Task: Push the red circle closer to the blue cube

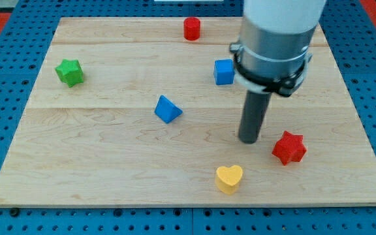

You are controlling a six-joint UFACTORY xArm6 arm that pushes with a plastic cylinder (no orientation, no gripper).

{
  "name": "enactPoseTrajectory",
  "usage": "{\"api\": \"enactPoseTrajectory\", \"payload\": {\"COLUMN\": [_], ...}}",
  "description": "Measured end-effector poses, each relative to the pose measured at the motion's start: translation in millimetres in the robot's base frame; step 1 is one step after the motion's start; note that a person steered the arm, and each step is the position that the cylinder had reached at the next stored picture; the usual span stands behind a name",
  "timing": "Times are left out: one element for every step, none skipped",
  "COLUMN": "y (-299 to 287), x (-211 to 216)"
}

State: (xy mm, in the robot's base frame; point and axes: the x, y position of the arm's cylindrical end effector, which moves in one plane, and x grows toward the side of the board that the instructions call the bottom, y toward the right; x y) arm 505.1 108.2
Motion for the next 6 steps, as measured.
{"api": "enactPoseTrajectory", "payload": {"y": [52.1,56.6,39.8,37.4,29.1,-0.8], "x": [19.1,27.0,3.7,-6.6,-22.7,-45.3]}}
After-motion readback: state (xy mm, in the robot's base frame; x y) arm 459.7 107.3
